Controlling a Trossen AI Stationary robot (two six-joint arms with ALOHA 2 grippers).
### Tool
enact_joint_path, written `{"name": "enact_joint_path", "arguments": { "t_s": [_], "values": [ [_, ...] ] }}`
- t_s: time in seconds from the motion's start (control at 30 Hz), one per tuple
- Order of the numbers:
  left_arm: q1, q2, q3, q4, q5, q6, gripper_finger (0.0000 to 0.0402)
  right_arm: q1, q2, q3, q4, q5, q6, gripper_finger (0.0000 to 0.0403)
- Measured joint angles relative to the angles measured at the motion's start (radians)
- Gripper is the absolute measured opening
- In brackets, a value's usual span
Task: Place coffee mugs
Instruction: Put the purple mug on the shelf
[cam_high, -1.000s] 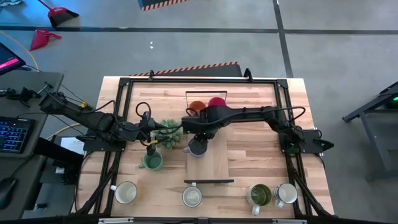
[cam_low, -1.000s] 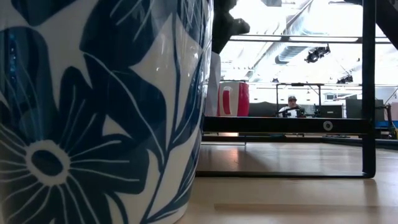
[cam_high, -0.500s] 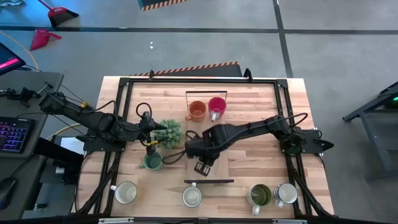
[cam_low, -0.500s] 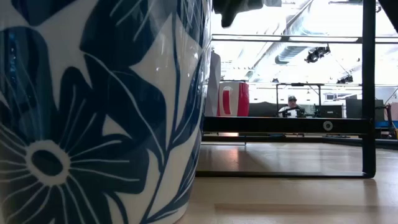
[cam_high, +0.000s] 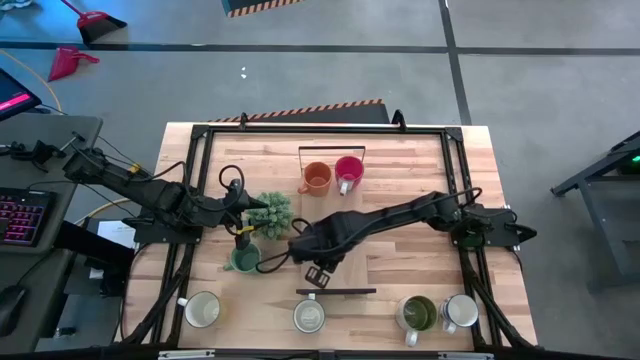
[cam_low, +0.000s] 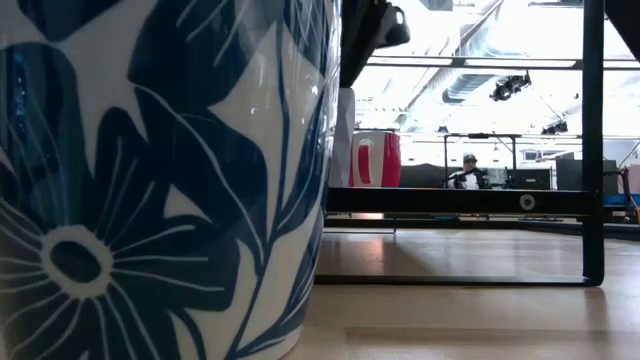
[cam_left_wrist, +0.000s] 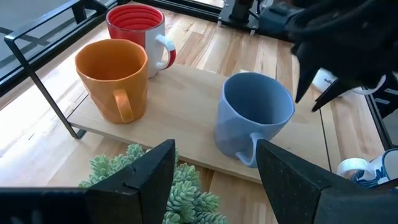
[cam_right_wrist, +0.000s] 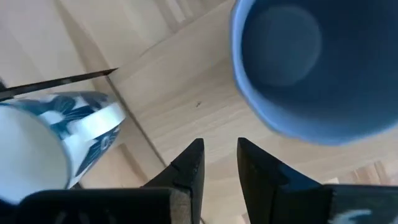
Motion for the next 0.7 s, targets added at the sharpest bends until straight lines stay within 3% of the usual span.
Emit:
{"name": "enact_joint_path", "arguments": {
  "t_s": [0.57,0.7],
  "values": [
    [0.000,0.000,0.000,-0.003,0.027,-0.001,0.0213,-0.072,0.018,-0.001,-0.007,0.055,-0.019,0.0071],
    [0.000,0.000,0.000,-0.006,0.027,0.000,0.0213,-0.076,0.018,-0.001,0.000,0.012,-0.015,0.0071]
  ]
}}
